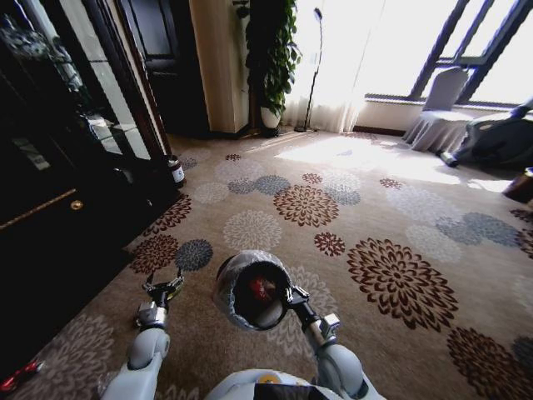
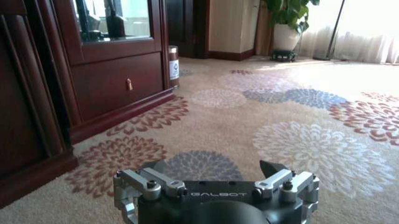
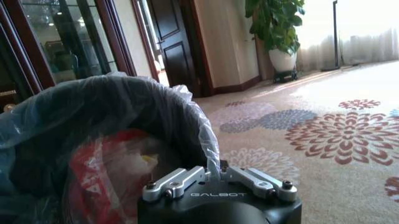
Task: Pick up the trash from the ground and place it into the trash bin.
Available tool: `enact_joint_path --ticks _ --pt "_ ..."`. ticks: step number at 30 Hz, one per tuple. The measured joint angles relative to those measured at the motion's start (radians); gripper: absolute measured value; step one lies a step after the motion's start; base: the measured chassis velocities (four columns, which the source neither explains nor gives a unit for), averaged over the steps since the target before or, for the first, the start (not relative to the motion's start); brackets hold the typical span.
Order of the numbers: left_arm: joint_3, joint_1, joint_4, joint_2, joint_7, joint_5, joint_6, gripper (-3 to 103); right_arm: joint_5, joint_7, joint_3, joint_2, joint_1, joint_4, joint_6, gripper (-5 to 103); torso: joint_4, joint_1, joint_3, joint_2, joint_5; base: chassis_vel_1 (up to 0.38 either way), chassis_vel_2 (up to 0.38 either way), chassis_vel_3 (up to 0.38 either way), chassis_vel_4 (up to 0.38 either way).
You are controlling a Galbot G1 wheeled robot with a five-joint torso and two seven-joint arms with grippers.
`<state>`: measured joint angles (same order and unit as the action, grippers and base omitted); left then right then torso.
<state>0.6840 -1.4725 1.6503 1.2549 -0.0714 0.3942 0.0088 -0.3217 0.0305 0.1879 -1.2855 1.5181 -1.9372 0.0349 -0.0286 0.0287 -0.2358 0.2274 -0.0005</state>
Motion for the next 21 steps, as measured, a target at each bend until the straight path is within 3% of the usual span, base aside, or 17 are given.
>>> enact_joint_path --ticks 6,8,12,20,21 --pt "0.014 0.017 -0.021 -0.012 0.054 -0.036 0.017 100 0.000 0.000 0.000 0.000 0.000 0.000 0.000 1 0.0004 0.000 0.000 0.000 0.0002 0.000 0.000 0.000 0.000" --pt "0.033 0.039 -0.087 -0.039 0.087 -0.101 0.052 100 0.000 0.000 0.000 0.000 0.000 0.000 0.000 1 0.0002 0.000 0.000 0.000 0.0004 0.000 0.000 0.000 0.000" --pt "0.051 0.071 -0.205 -0.071 0.123 -0.124 0.076 100 0.000 0.000 0.000 0.000 0.000 0.000 0.000 1 0.0002 0.000 0.000 0.000 0.0004 0.000 0.000 0.000 0.000" --pt "0.050 0.134 -0.408 -0.100 0.174 -0.123 0.038 100 0.000 0.000 0.000 0.000 0.000 0.000 0.000 1 0.0001 0.000 0.000 0.000 0.0006 0.000 0.000 0.000 0.000" --pt "0.042 0.167 -0.476 -0.100 0.174 -0.125 0.018 100 0.000 0.000 0.000 0.000 0.000 0.000 0.000 1 0.0002 0.000 0.000 0.000 0.0002 0.000 0.000 0.000 0.000"
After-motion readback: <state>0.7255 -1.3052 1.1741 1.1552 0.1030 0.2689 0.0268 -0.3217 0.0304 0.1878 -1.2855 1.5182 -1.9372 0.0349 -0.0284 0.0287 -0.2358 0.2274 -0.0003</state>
